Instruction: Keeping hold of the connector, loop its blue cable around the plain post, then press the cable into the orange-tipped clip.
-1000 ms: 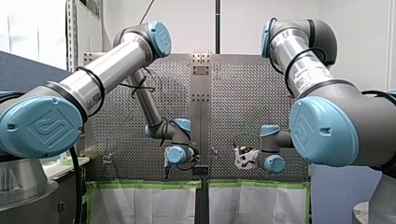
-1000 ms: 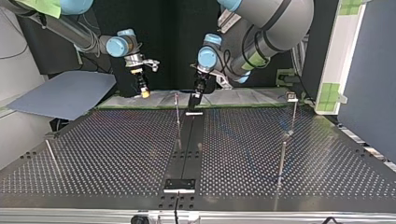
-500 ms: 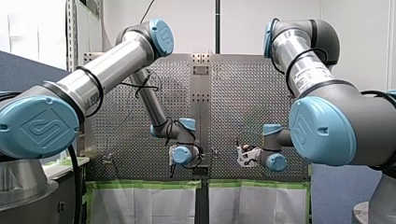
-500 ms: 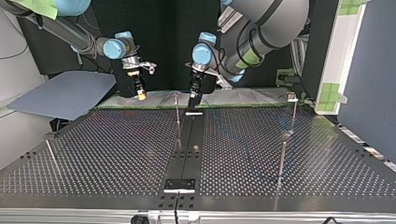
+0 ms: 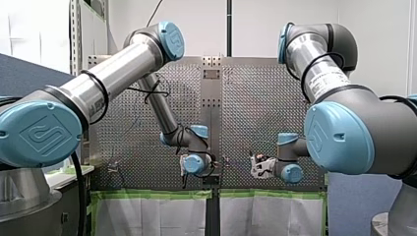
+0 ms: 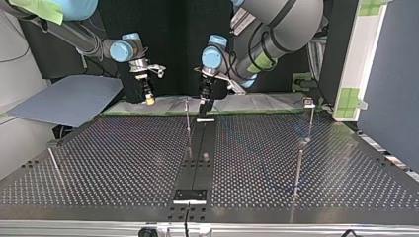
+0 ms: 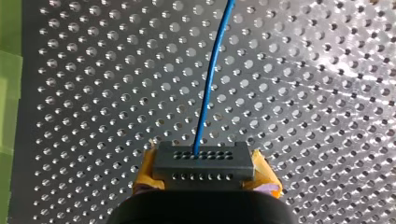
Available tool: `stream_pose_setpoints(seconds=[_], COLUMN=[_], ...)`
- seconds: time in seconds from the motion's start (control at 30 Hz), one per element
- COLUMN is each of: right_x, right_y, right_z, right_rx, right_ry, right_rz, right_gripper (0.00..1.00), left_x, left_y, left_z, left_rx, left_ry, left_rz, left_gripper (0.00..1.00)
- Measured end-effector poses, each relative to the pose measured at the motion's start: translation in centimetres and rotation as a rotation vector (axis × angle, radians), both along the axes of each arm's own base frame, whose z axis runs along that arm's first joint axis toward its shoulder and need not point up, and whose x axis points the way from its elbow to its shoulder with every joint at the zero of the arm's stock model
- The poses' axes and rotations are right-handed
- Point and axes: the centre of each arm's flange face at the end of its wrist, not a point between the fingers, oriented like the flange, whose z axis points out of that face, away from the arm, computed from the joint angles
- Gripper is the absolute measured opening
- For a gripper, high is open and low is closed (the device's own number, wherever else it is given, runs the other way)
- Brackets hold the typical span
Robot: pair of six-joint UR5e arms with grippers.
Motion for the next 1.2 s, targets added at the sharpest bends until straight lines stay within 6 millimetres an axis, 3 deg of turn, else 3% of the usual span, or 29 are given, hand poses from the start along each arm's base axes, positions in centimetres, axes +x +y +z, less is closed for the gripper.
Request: stream_pose_setpoints(seconds=[0.27,0.77,1.2], right_x=[0.0,0.3,0.2], right_y=[-0.1,-0.7,-0.6], right_z=[-0.2,0.1,-0.1], right_rx=[0.001,-0.008,-0.002], right_ry=[-0.001,-0.007,0.001], right_rz=[0.0,0.011,0.011], right_gripper=[0.0,0.0,0.0], left_x=[0.6,2.5,1.4], left_y=[0.0,-0.3,-0.1], left_z=[-2.4,-1.5,-2.0], left_rx=[0.01,0.009,0.1], left_ry=[0.031,0.031,0.076], left_rz=[0.007,0.018,0.026], left_gripper=[0.04,0.04,0.04])
